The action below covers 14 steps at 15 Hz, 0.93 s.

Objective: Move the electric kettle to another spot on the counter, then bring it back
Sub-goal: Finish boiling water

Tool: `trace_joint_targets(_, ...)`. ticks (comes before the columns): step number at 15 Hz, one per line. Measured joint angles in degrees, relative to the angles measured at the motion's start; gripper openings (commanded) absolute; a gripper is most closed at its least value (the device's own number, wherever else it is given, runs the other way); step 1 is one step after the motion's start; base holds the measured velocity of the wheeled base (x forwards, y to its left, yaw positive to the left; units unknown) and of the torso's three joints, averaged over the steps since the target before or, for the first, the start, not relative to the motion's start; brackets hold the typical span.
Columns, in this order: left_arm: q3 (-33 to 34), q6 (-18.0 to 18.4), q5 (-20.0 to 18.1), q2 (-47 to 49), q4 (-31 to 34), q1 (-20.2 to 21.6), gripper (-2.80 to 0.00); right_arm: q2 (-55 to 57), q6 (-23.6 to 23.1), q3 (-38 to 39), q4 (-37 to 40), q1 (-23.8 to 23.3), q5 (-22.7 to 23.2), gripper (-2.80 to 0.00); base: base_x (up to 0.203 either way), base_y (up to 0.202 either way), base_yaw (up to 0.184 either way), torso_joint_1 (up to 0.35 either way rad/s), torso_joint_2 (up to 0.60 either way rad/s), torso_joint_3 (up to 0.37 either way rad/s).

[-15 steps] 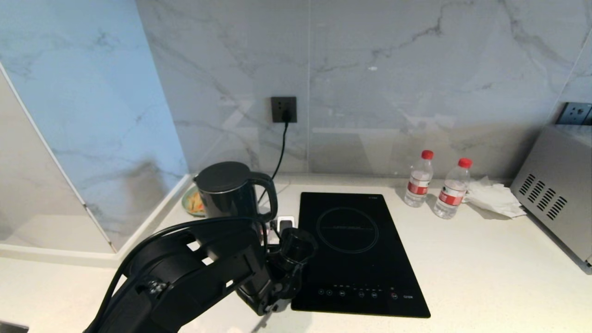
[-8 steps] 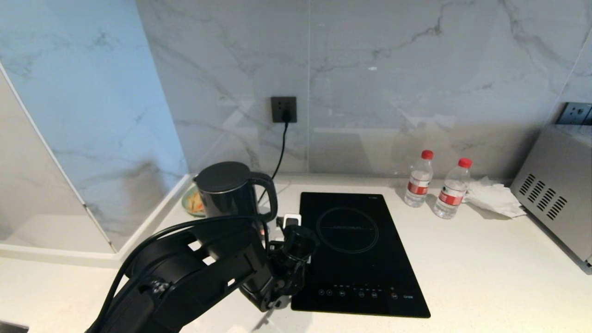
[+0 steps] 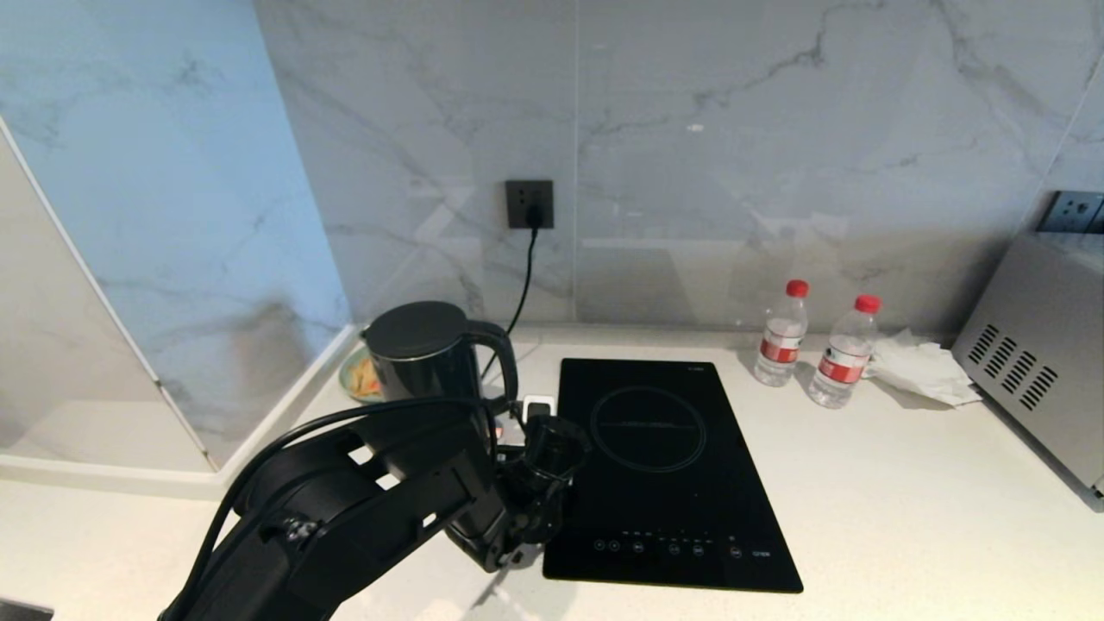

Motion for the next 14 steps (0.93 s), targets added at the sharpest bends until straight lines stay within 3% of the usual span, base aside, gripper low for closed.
trace_joint_targets(14, -2.67, -0.05, 1.62, 0.72, 1.61, 1.41, 0.00, 0.00, -0.02, 0.00, 0.02, 0.00, -0.02, -2.80, 0.000, 0.000, 0.000, 0.000, 0.00, 0.000)
